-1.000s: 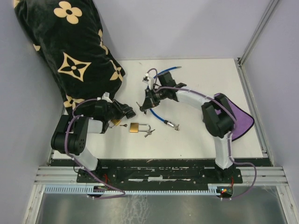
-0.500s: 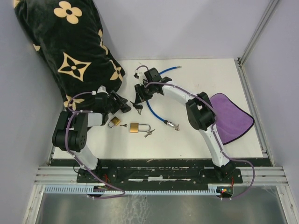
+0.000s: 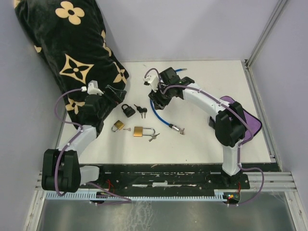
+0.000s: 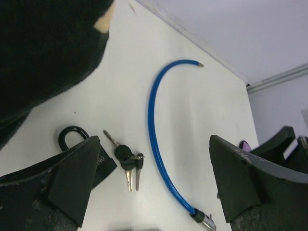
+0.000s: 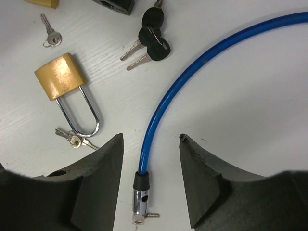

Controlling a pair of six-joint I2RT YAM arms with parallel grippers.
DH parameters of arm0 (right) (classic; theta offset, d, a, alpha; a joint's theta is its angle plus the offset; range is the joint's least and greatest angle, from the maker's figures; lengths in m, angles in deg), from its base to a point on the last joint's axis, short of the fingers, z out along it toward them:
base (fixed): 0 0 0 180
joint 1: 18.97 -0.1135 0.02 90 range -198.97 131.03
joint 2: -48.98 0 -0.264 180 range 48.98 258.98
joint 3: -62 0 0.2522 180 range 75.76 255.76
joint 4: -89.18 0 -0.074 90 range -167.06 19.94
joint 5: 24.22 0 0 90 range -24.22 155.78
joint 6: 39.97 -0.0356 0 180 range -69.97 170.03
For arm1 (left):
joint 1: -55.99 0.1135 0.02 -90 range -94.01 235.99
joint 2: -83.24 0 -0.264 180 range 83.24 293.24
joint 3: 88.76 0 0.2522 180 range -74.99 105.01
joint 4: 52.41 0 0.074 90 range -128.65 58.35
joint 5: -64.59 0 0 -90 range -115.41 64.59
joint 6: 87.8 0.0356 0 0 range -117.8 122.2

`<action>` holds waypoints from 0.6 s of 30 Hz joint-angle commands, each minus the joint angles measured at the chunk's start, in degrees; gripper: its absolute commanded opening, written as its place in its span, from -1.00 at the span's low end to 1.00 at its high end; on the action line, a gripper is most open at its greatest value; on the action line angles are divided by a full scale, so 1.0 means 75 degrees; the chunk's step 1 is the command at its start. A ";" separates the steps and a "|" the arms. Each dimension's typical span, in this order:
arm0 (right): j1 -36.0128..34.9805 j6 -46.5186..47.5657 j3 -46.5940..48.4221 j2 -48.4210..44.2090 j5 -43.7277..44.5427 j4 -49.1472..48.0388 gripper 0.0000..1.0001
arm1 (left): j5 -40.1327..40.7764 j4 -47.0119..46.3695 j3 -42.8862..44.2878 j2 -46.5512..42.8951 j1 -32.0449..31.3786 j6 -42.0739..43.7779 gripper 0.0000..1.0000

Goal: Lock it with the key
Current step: Place the lock at the center of the board.

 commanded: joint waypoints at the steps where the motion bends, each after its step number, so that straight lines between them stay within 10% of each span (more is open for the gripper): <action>1: -0.0094 0.0884 -0.0386 0.0056 0.0721 0.0479 0.15 | -0.1278 -0.0720 -0.0735 -0.0719 0.0071 -0.0436 1.00; 11: -0.0521 0.0983 0.0070 0.1214 0.1930 0.0950 0.11 | -0.1705 -0.0826 -0.1986 -0.2444 0.0076 -0.1187 0.92; 18: -0.0699 0.0960 -0.0141 0.1434 0.2104 0.1087 -0.31 | -0.2017 -0.0668 -0.2126 -0.3064 0.0074 -0.0915 0.89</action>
